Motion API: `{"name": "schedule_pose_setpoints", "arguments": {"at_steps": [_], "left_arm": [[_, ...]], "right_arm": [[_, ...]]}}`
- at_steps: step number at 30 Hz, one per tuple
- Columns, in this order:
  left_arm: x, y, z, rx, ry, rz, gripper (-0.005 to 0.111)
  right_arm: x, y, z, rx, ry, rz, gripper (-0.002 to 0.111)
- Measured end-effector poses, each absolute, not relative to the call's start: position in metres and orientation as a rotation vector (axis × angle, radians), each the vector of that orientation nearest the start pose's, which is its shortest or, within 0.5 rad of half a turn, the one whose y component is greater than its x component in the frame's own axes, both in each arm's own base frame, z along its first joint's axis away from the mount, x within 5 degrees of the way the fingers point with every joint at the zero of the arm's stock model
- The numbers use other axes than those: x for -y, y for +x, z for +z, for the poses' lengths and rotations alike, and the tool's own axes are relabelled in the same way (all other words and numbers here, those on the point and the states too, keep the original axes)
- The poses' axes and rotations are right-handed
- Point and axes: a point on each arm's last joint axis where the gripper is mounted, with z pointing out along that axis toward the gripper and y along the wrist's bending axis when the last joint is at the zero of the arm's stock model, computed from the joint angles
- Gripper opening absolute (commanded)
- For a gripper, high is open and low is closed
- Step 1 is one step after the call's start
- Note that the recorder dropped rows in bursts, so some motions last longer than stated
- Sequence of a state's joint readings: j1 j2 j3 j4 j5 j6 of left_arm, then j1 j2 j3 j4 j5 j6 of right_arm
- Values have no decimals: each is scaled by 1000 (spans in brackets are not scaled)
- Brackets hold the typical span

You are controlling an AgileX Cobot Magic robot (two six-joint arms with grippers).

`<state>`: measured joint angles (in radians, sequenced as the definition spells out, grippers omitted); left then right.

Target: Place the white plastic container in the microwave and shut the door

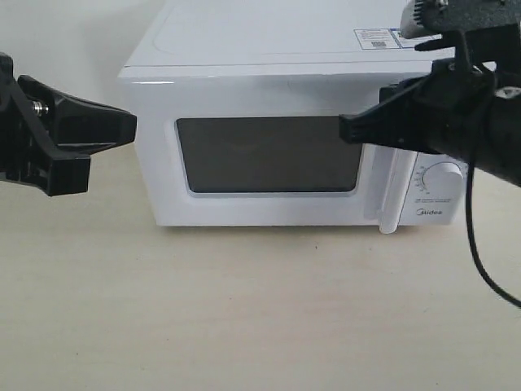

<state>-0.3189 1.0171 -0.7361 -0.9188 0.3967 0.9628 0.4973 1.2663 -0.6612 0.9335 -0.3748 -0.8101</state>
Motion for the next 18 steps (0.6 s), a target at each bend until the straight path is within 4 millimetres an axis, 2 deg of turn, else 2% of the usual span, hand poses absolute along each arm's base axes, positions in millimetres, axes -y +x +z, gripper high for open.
{"name": "schedule_pose_setpoints", "arguments": {"at_steps": [3,9,13,18], "left_arm": [[93,194,320,-1927,593,-459,4],[93,194,320,-1927,592,-458,4],[93,194,320,-1926,590,-456,4],[93,194,320,-1926,590,-456,4]], "right_arm": [[-102,218,273,-1821,-210,173,0],[-98,187,273,-1830,-268,276,0],[-99,176,278,-1838,-311,347,0],[-97,173,281,-1825,-312,359,0]]}}
